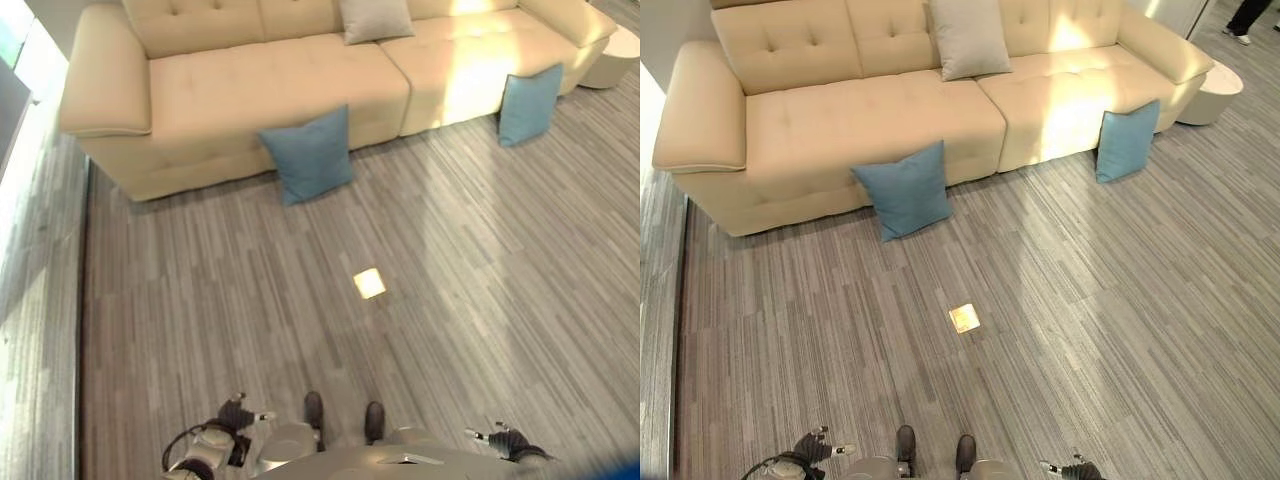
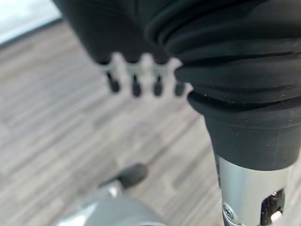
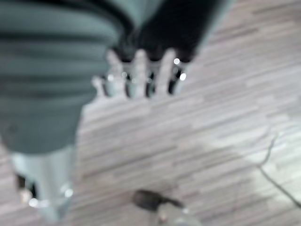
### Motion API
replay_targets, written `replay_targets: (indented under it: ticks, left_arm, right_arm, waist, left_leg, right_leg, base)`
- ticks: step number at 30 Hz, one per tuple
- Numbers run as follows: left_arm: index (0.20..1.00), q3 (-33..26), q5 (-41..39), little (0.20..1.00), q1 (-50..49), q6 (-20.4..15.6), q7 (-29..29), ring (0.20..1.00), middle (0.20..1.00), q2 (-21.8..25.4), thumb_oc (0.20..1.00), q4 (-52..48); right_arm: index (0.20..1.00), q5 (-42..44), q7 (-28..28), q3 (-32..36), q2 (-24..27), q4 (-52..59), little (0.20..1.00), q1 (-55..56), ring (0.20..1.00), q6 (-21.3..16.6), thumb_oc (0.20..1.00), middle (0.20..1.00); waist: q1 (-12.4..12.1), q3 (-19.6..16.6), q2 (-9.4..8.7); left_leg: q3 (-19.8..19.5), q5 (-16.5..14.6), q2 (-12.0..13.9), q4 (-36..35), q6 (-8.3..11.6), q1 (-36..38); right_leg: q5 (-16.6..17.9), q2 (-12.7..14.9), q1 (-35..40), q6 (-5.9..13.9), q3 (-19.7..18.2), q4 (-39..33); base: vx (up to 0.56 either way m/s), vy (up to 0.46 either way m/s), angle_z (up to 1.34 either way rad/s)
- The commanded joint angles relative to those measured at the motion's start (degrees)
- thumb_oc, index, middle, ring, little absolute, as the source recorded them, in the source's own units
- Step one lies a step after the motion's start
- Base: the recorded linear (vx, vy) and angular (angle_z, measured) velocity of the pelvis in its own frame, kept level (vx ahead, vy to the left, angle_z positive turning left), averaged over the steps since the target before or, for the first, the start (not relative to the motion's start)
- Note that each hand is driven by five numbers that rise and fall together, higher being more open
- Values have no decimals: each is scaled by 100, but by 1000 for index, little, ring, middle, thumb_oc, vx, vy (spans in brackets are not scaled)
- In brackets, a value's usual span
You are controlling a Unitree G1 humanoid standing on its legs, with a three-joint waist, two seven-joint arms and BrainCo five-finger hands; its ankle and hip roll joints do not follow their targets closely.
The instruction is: Pick up all the scattered cushions and arrange them neatly on the sofa.
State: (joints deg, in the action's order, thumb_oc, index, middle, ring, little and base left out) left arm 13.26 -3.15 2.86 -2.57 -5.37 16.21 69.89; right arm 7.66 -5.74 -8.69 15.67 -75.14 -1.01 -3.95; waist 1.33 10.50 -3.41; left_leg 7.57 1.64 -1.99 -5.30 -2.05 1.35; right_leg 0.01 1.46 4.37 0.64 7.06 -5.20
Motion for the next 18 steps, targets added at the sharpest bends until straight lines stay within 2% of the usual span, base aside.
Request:
replay_targets:
  ticks: [1, 3, 4, 5, 6, 7, 9, 10, 11, 12, 14, 17, 18]
  left_arm:
    - [1000, 59, -5, 1000, 285, -25, -122, 1000, 1000, -90, 1000, 282]
    - [1000, 53, -2, 1000, 325, -16, -117, 1000, 1000, -69, 1000, 272]
    - [1000, 51, -3, 1000, 331, -21, -121, 1000, 1000, -50, 1000, 251]
    - [1000, 57, -4, 1000, 347, -23, -126, 1000, 1000, -41, 1000, 241]
    - [1000, 47, -17, 1000, 380, -20, -125, 1000, 1000, -18, 1000, 240]
    - [1000, 46, -16, 1000, 379, -20, -125, 1000, 1000, -19, 1000, 240]
    - [1000, 45, -16, 1000, 360, -37, -126, 1000, 1000, -33, 1000, 251]
    - [1000, 35, -18, 1000, 361, -43, -119, 1000, 1000, -37, 1000, 243]
    - [1000, 35, 10, 1000, 377, -48, -120, 1000, 1000, -53, 1000, 256]
    - [1000, 16, -8, 1000, 369, -36, -110, 1000, 1000, -65, 1000, 263]
    - [1000, 11, -12, 1000, 326, -59, -112, 1000, 1000, -115, 1000, 256]
    - [1000, 14, -42, 1000, 313, -65, -105, 1000, 1000, -170, 1000, 235]
    - [1000, 106, -44, 1000, 382, -63, -84, 1000, 1000, -190, 1000, 190]
  right_arm:
    - [1000, 32, -25, -150, 154, 20, 1000, -289, 1000, 1, 1000, 1000]
    - [1000, 13, -16, -187, 157, 97, 1000, -363, 1000, -10, 1000, 1000]
    - [1000, 12, -2, -209, 173, 117, 1000, -389, 1000, 1, 1000, 1000]
    - [1000, 9, 6, -231, 172, 149, 1000, -422, 1000, -2, 1000, 1000]
    - [1000, -4, 9, -274, 170, 196, 1000, -461, 1000, -28, 1000, 1000]
    - [1000, -4, 9, -274, 170, 196, 1000, -460, 1000, -28, 1000, 1000]
    - [1000, -17, 26, -319, 200, 199, 1000, -448, 1000, -34, 1000, 1000]
    - [1000, -6, 37, -328, 212, 205, 1000, -448, 1000, -36, 1000, 1000]
    - [1000, -11, 32, -346, 240, 249, 1000, -451, 1000, -38, 1000, 1000]
    - [1000, -34, 35, -354, 245, 253, 1000, -396, 1000, -27, 1000, 1000]
    - [1000, -72, 36, -377, 277, 240, 1000, -356, 1000, -37, 1000, 1000]
    - [1000, 21, 65, -305, 346, 260, 1000, -270, 1000, -44, 1000, 1000]
    - [1000, 130, 62, -231, 386, 288, 1000, -219, 1000, -67, 1000, 1000]
  waist:
    - [-87, -155, 176]
    - [-111, -96, 205]
    - [-112, -54, 216]
    - [-106, -12, 228]
    - [-46, 101, 328]
    - [-46, 102, 327]
    - [62, 96, 395]
    - [81, 93, 391]
    - [95, 81, 352]
    - [127, 52, 328]
    - [133, -24, 354]
    - [121, -137, 363]
    - [167, -105, 269]
  left_leg:
    - [129, -416, 53, 539, 257, 33]
    - [137, -458, 1, 507, 163, 72]
    - [117, -472, -30, 512, 109, 80]
    - [98, -483, -48, 497, 60, 110]
    - [-46, -538, -39, 440, -11, 261]
    - [-46, -539, -41, 440, -12, 263]
    - [-256, -594, -91, 327, -1, 494]
    - [-291, -604, -114, 273, 14, 568]
    - [-390, -657, -188, 212, 39, 695]
    - [-521, -721, -218, 243, 77, 809]
    - [-591, -754, -172, 354, 150, 850]
    - [-672, -597, -101, 742, 382, 778]
    - [-383, -427, 15, 1419, 605, 485]
  right_leg:
    - [-156, 158, -338, 601, -73, 1004]
    - [-93, 260, -610, 695, -128, 1549]
    - [44, 313, -780, 733, -183, 1864]
    - [158, 342, -923, 740, -243, 2177]
    - [200, 287, -1300, 684, -371, 2837]
    - [193, 290, -1303, 684, -371, 2847]
    - [-17, -21, -1522, 615, -624, 2559]
    - [-21, -105, -1525, 609, -676, 2298]
    - [148, -193, -1622, 651, -687, 1629]
    - [240, -248, -1530, 657, -673, 1314]
    - [192, -240, -1313, 632, -733, 1195]
    - [111, -297, -978, 491, -709, 1060]
    - [85, -196, -738, 407, -604, 943]
  base:
    - [144, 238, -16]
    - [99, 193, -44]
    - [59, 145, -36]
    - [147, 207, -10]
    - [124, 152, 12]
    - [215, 133, 29]
    - [225, 20, 30]
    - [294, -76, 48]
    - [361, -156, 45]
    - [367, -186, 36]
    - [244, -148, 54]
    - [177, -179, 87]
    - [108, -223, 25]
